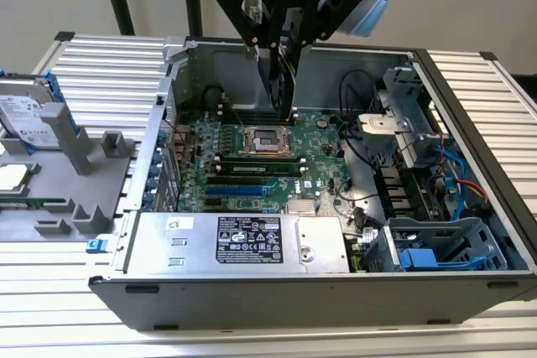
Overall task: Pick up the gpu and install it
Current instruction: 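Insert the gpu into the slot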
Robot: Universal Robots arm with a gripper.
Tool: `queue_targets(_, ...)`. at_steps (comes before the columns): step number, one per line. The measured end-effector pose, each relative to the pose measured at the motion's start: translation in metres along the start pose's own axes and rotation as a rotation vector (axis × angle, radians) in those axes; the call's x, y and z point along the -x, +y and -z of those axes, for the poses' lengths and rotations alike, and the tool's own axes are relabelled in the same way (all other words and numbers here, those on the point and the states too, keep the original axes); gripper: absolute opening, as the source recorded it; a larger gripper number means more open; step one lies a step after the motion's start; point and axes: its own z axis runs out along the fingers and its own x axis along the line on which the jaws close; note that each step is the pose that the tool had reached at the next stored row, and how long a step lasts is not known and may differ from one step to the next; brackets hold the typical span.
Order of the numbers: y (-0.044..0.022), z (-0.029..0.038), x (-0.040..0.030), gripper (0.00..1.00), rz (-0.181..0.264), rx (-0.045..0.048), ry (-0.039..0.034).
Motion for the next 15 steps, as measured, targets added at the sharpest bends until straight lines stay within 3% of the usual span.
queue_targets(15, 0.0001, 0.0013, 0.0, 0.0, 0.061, 0.0005, 0.0027)
